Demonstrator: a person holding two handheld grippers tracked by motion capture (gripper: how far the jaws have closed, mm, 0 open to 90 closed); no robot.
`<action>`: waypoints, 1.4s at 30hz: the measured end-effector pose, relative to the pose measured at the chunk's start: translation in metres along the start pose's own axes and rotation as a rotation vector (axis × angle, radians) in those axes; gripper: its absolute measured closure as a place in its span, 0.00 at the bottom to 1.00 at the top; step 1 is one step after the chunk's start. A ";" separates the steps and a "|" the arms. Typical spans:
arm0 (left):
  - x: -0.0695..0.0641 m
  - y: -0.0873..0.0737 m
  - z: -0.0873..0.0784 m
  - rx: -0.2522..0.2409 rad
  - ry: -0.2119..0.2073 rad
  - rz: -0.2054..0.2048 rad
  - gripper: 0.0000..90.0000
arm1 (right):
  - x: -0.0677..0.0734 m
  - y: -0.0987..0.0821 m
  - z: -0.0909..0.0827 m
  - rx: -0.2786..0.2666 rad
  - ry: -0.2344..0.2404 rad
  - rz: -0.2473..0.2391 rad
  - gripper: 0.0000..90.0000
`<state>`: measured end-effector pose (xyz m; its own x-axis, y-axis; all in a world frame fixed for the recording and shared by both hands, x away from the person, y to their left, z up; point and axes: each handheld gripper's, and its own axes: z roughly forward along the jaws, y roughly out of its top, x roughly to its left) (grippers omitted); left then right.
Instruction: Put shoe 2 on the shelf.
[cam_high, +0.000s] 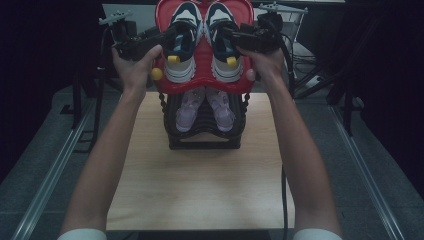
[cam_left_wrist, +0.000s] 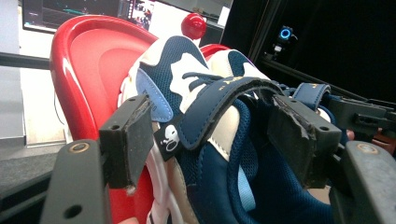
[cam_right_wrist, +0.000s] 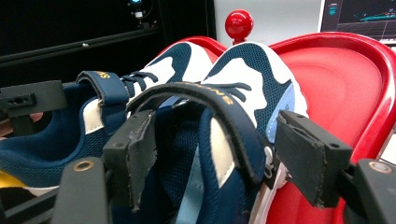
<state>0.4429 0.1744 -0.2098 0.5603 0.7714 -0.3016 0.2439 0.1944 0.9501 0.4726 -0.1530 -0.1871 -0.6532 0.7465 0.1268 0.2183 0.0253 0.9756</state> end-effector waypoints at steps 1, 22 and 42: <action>0.000 -0.001 -0.001 0.000 -0.003 0.000 0.34 | 0.001 -0.001 -0.001 -0.007 0.003 0.001 0.33; 0.002 -0.014 -0.035 -0.014 -0.029 -0.048 0.35 | -0.019 -0.021 -0.057 -0.157 0.080 0.060 0.37; 0.024 -0.049 -0.097 -0.049 -0.040 -0.088 0.35 | -0.044 -0.083 -0.105 -0.206 0.027 0.093 0.38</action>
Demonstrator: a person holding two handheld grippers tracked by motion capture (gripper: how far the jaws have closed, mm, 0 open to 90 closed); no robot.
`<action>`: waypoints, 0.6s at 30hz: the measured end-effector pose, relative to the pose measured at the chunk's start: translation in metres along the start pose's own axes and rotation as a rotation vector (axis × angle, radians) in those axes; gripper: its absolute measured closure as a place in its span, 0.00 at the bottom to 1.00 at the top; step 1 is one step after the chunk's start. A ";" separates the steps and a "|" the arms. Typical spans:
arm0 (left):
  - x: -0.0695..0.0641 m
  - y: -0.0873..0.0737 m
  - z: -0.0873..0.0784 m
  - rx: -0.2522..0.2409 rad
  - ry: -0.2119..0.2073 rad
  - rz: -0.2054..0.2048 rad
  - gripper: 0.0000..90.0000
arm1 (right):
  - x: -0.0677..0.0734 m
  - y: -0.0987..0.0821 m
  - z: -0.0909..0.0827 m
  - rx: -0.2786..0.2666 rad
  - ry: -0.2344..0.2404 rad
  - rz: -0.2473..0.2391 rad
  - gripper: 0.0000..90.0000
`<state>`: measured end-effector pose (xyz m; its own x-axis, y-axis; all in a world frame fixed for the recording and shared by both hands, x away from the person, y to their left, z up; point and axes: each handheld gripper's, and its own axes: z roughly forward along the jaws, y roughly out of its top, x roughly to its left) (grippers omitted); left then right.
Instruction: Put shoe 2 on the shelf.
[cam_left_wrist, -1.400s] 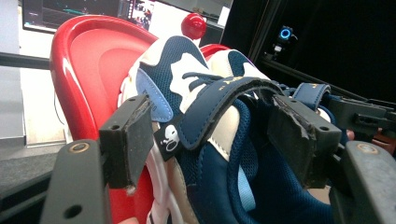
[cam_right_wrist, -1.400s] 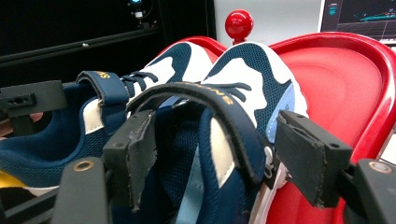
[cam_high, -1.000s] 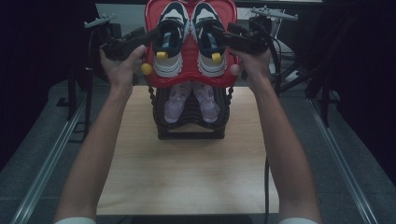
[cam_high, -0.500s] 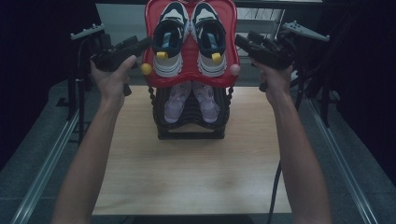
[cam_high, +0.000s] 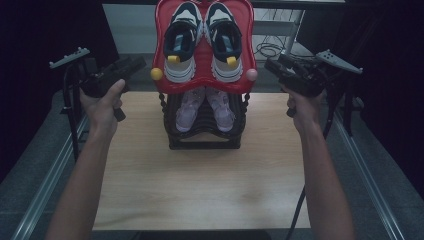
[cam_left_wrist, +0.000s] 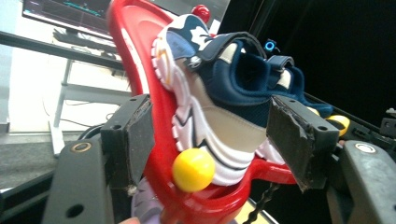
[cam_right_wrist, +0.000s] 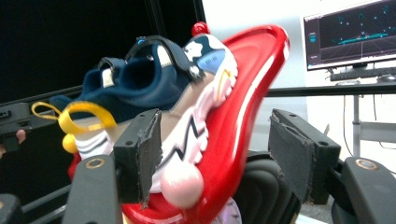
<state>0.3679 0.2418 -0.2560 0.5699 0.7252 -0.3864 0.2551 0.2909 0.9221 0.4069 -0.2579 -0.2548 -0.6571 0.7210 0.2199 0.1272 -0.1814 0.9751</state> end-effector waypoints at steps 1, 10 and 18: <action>0.001 -0.001 -0.001 -0.001 0.000 -0.002 0.35 | -0.002 -0.004 -0.001 0.005 -0.001 0.002 0.38; 0.011 -0.031 -0.014 0.015 0.021 -0.009 0.36 | -0.012 -0.037 -0.017 0.046 -0.022 0.008 0.38; 0.017 -0.064 -0.033 0.037 0.024 -0.006 0.35 | -0.016 -0.066 -0.030 0.086 -0.029 0.025 0.38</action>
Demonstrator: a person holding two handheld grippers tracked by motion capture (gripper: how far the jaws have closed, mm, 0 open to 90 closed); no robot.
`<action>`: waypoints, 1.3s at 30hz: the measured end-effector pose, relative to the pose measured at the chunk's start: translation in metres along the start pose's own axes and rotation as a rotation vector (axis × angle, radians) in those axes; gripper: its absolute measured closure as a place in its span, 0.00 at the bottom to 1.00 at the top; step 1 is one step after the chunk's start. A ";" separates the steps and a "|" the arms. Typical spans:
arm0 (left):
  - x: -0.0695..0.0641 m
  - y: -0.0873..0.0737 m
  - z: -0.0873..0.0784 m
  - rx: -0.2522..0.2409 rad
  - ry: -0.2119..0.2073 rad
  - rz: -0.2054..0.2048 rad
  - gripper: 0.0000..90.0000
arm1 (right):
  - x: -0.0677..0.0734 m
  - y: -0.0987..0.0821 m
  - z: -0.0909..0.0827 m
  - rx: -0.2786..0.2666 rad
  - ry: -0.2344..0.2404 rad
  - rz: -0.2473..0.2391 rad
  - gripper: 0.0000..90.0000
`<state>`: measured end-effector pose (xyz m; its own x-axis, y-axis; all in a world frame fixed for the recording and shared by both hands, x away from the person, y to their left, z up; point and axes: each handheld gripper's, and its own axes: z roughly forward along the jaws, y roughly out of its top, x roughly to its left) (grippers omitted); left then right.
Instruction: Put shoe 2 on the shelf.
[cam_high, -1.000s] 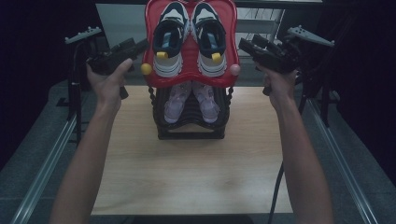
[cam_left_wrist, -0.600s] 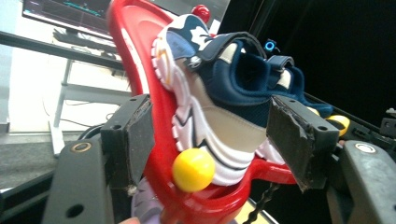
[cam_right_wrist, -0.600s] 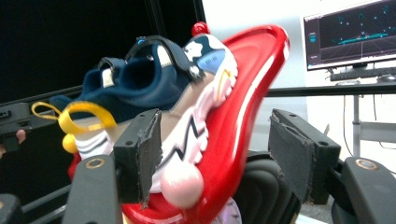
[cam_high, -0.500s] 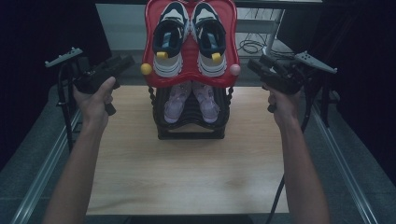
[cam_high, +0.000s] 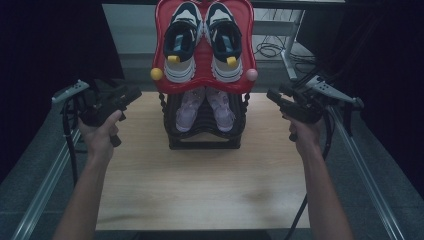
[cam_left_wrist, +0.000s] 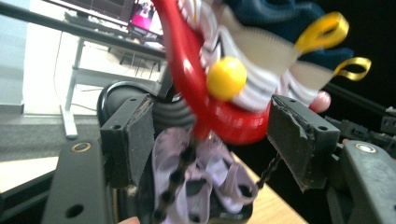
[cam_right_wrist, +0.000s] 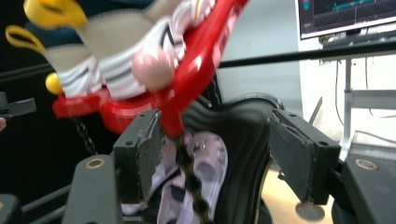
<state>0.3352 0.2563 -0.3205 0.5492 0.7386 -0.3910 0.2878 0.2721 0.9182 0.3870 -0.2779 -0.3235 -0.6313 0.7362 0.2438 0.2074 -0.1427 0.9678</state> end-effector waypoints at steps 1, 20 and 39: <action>0.001 -0.005 -0.002 0.002 0.001 0.000 0.35 | -0.001 -0.003 -0.001 0.007 0.001 0.001 0.38; 0.014 -0.106 -0.016 0.176 0.004 -0.005 0.36 | -0.015 -0.101 -0.031 0.093 -0.010 0.106 0.41; 0.024 -0.153 -0.023 0.234 0.045 -0.042 0.36 | -0.010 -0.161 -0.027 0.218 -0.021 0.093 0.44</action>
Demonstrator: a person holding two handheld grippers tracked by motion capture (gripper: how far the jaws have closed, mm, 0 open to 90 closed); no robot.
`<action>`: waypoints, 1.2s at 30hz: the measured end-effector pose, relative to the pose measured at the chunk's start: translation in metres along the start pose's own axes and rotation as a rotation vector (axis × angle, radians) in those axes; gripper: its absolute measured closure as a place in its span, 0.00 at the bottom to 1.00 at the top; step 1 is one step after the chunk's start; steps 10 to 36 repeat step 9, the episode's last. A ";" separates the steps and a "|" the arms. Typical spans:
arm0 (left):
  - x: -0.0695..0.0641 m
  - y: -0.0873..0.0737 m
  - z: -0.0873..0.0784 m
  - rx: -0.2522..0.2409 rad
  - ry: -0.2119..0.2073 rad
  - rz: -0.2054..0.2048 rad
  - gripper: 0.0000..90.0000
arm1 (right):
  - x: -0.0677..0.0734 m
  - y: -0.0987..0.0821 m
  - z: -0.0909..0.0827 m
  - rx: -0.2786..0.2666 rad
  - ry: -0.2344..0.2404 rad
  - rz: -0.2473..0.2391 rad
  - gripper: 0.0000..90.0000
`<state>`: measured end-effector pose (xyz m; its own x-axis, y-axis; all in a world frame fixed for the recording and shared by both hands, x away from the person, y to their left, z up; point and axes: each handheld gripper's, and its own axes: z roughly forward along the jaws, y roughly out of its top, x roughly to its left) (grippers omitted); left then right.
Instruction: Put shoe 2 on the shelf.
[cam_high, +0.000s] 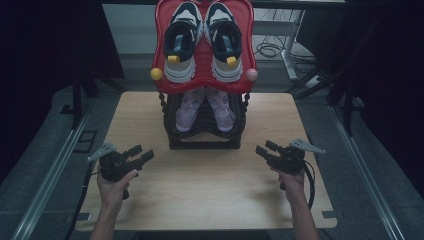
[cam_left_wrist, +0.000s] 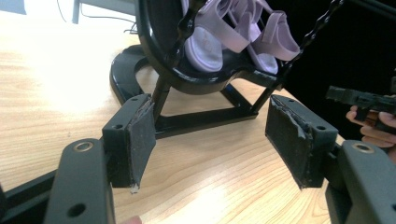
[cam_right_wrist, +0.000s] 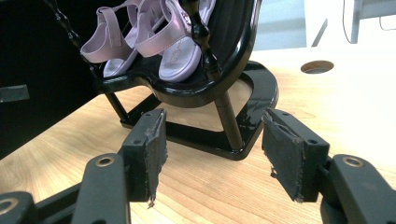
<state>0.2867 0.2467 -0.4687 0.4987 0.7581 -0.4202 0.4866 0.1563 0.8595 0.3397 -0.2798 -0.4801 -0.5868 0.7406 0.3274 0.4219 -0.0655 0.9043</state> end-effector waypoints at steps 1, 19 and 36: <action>0.000 0.000 0.000 -0.002 -0.001 0.000 0.36 | 0.000 0.000 -0.001 -0.004 -0.002 -0.002 0.44; 0.000 0.000 -0.001 -0.002 0.003 -0.007 0.36 | -0.004 0.002 -0.009 -0.034 -0.027 -0.005 0.43; 0.000 0.000 -0.001 -0.002 0.003 -0.007 0.36 | -0.004 0.002 -0.009 -0.034 -0.027 -0.005 0.43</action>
